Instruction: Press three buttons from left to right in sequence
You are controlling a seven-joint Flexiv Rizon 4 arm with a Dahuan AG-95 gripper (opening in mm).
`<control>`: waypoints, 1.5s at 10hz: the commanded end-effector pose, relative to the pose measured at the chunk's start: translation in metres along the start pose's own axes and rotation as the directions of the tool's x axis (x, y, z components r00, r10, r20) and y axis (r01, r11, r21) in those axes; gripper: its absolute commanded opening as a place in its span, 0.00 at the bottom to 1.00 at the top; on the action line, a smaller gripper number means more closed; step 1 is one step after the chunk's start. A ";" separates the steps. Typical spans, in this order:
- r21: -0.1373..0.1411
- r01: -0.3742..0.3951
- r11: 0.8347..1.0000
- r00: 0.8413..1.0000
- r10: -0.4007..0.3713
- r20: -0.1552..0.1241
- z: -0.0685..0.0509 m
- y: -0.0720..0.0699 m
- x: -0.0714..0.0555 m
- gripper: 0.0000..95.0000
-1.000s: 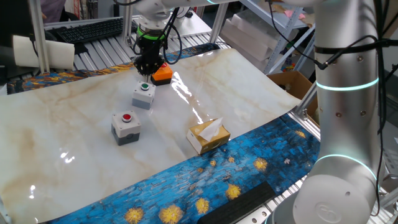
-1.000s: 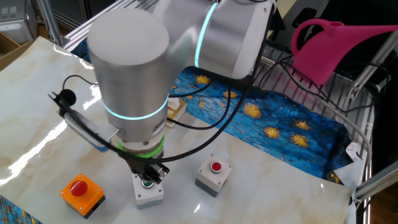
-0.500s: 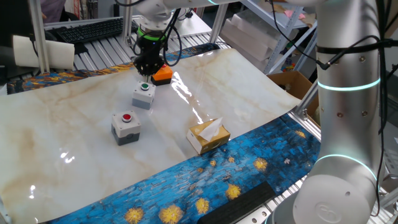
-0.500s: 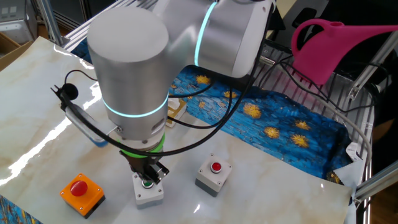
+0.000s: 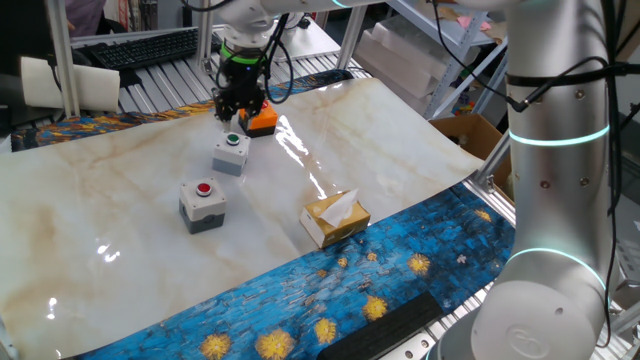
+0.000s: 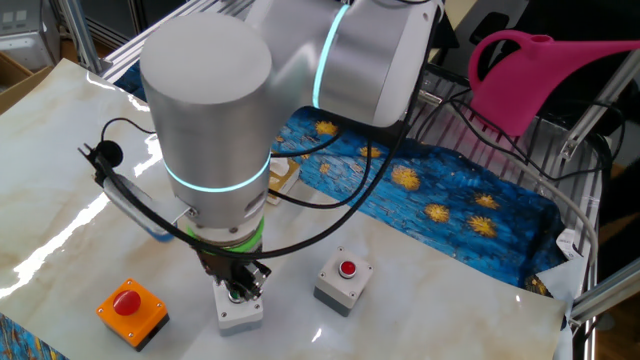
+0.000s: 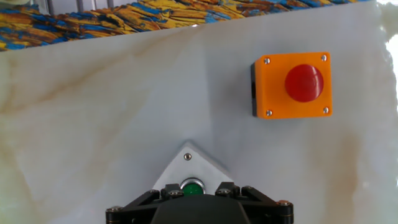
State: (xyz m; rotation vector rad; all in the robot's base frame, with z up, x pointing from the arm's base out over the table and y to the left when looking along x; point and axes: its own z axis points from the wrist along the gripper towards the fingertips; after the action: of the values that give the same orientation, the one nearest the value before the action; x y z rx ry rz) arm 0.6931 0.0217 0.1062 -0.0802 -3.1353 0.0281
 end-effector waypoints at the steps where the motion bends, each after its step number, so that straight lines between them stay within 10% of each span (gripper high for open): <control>1: -0.001 0.054 0.999 0.999 -0.054 -0.001 0.003 -0.012 -0.003 0.40; 15: -0.013 0.042 0.999 0.999 -0.042 -0.016 0.007 -0.012 0.002 0.40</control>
State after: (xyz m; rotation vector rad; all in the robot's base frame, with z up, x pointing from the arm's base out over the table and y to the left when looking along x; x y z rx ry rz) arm 0.6899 0.0095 0.0990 -0.0182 -3.1190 0.0075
